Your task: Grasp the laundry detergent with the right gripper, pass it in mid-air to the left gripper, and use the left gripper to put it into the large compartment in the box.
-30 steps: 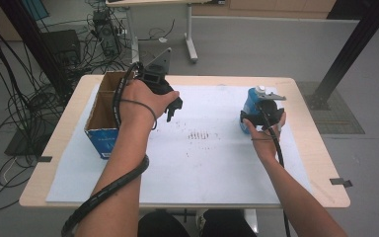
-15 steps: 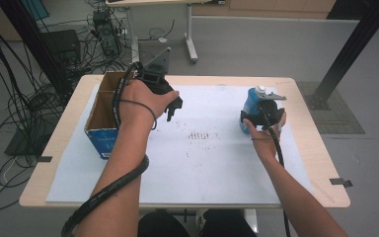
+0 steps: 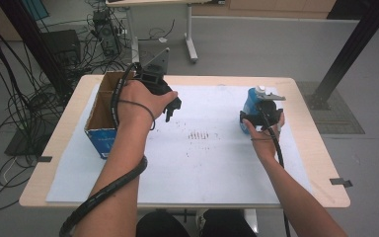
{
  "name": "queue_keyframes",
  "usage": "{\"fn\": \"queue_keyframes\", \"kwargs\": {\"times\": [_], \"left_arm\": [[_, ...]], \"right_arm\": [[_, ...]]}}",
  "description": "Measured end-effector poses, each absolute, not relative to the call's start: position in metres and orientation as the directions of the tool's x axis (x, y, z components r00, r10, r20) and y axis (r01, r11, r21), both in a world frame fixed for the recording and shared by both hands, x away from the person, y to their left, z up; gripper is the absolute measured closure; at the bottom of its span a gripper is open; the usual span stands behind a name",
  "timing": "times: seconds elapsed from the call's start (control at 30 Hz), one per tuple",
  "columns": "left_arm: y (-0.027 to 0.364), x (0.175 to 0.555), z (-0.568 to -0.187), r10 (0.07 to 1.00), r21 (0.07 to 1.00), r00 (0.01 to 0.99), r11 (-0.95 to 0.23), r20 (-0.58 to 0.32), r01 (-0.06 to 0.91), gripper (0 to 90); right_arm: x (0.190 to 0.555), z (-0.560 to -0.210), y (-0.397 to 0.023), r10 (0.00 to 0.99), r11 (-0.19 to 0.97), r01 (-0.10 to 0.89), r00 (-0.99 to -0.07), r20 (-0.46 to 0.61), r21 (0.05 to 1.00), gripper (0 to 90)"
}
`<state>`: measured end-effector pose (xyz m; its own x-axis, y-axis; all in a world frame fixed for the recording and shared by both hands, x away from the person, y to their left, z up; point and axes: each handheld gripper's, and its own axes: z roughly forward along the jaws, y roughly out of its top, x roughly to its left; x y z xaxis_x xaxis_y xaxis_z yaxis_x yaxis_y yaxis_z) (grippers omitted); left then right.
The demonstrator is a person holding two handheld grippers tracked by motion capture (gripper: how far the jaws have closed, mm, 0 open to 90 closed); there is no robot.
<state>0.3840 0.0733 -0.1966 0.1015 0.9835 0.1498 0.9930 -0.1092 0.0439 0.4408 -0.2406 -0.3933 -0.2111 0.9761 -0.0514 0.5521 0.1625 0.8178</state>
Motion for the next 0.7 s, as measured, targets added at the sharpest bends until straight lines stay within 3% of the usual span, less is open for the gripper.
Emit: {"fn": "queue_keyframes", "kwargs": {"times": [0.5,0.7], "left_arm": [[0.0777,0.3833,-0.1964,0.983,0.042,0.101,-0.109,0.154,0.993,6.6],[0.0781,0.3832,-0.1963,0.982,0.042,0.102,-0.109,0.156,0.993,6.6]], "right_arm": [[0.4417,-0.3938,-0.2397,0.972,0.164,0.536,-0.230,-0.043,0.828,18.3],[0.4426,-0.3954,-0.2389,0.968,0.176,0.531,-0.246,-0.047,0.829,28.7]]}}
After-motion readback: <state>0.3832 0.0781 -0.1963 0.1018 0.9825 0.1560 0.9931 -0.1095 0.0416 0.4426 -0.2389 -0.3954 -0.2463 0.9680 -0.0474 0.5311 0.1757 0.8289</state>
